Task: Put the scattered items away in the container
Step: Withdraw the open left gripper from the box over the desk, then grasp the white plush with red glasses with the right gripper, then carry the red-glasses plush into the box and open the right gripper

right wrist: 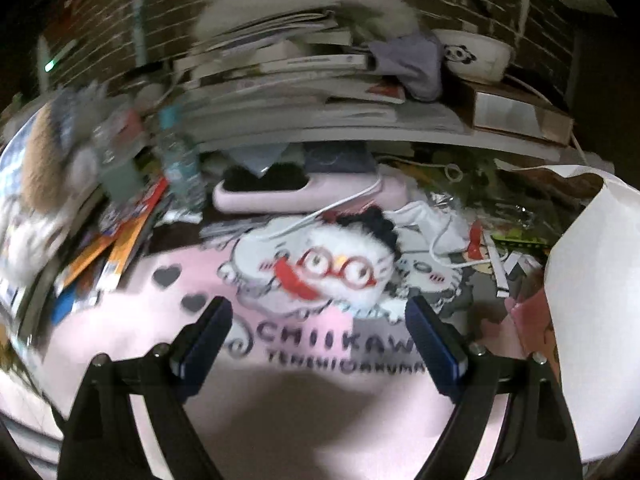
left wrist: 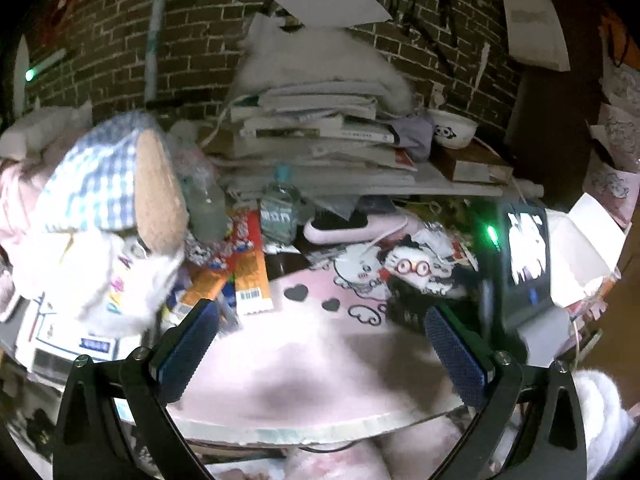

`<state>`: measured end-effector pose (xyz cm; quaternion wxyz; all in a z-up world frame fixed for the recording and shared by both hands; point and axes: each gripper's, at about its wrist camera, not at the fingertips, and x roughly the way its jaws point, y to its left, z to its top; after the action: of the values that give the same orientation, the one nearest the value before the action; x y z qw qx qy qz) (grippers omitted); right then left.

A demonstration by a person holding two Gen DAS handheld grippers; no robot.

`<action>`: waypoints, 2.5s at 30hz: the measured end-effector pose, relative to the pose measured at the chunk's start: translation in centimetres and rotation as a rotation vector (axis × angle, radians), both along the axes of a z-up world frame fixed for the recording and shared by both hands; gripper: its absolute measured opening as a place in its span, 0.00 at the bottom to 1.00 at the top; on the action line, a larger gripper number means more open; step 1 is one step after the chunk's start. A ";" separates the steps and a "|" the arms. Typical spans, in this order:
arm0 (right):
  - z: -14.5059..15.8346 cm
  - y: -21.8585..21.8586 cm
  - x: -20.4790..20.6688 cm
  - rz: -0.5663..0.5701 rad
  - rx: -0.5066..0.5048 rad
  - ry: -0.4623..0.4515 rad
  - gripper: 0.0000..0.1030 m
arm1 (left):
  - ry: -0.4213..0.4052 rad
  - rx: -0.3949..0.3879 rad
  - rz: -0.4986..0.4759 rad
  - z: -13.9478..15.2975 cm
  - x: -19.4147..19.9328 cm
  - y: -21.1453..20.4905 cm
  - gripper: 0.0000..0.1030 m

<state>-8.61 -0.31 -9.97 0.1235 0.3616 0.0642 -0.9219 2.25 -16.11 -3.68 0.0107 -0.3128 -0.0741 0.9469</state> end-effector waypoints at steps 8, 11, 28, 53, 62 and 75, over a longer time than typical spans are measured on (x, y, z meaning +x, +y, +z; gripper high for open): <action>-0.8 -0.6 -4.3 -0.078 0.009 -0.087 0.84 | -0.017 0.003 -0.035 -0.7 0.0 1.1 1.00; -1.4 -1.0 -5.6 -0.086 0.023 -0.125 0.84 | -0.014 -0.001 -0.048 -0.6 0.0 1.5 1.00; -2.9 -0.8 -6.7 -0.073 0.023 -0.154 0.55 | -0.040 0.009 -0.068 -1.1 -0.4 2.2 1.00; 9.2 3.5 2.5 0.065 -0.139 0.142 0.53 | -0.096 -0.002 -0.078 -3.1 -2.6 3.8 1.00; 13.8 10.4 7.1 0.069 -0.086 0.264 0.53 | -0.086 -0.034 -0.121 -2.8 -3.9 6.6 1.00; 13.8 23.5 4.1 -0.071 0.063 0.073 0.53 | -0.066 -0.044 -0.232 -0.9 -5.3 11.3 1.00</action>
<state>-4.48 23.22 3.88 0.0770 0.3334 0.0847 -0.9358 -3.03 -4.84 -4.63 0.1107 -0.3502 -0.0168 0.9300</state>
